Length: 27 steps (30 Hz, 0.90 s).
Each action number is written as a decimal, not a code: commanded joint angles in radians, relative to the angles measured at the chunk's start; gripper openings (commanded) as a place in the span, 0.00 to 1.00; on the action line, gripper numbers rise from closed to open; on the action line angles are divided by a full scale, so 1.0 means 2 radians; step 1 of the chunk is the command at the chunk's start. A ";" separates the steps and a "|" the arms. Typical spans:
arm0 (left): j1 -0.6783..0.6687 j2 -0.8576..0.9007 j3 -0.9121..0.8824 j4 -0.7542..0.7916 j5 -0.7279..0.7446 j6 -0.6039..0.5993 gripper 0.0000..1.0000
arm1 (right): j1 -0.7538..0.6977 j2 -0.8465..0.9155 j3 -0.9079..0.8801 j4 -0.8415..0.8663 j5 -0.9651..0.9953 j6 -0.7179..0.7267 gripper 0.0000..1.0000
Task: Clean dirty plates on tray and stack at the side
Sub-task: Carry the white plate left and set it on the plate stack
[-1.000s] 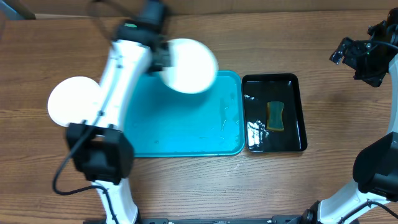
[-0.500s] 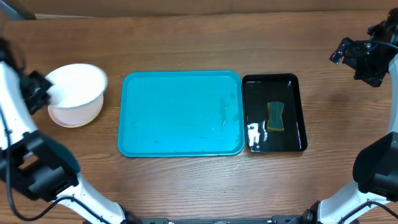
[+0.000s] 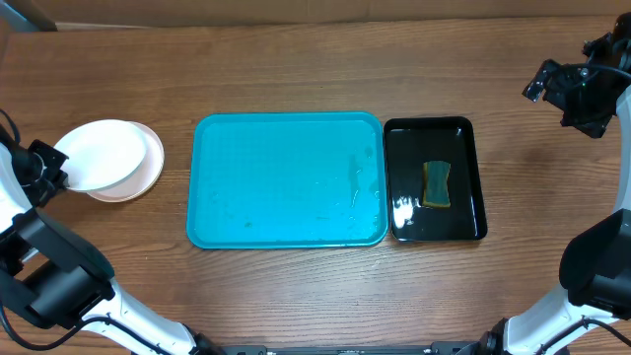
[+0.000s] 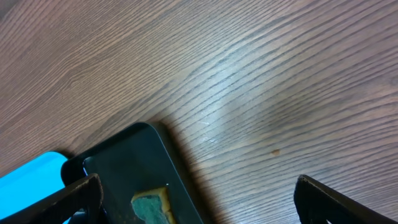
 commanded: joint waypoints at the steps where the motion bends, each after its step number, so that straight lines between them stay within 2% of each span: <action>1: -0.011 0.001 -0.005 0.006 0.016 -0.006 0.04 | -0.001 -0.005 0.005 0.003 -0.002 0.000 1.00; 3: -0.013 0.002 -0.005 0.010 0.016 -0.006 0.09 | -0.001 -0.005 0.005 0.003 -0.002 0.000 1.00; 4: -0.013 0.001 -0.005 0.011 0.016 -0.006 0.19 | -0.001 -0.005 0.005 0.003 -0.002 0.000 1.00; 8: -0.013 0.001 -0.005 0.011 0.017 -0.006 0.77 | -0.001 -0.005 0.005 0.003 -0.002 0.000 1.00; 10: -0.014 0.002 -0.005 0.010 0.029 -0.006 0.97 | -0.001 -0.005 0.005 0.003 -0.002 0.000 1.00; 11: -0.016 0.001 -0.005 0.010 0.047 0.000 1.00 | -0.001 -0.005 0.005 0.003 -0.002 0.000 1.00; 14: -0.030 0.002 -0.005 0.010 0.141 0.055 1.00 | -0.001 -0.005 0.005 0.003 -0.002 0.000 1.00; 18: -0.056 0.002 -0.005 0.010 0.200 0.104 1.00 | -0.001 -0.005 0.005 0.003 -0.002 0.000 1.00; 27: -0.155 0.002 -0.005 0.011 0.172 0.117 1.00 | -0.001 -0.005 0.005 0.003 -0.002 0.000 1.00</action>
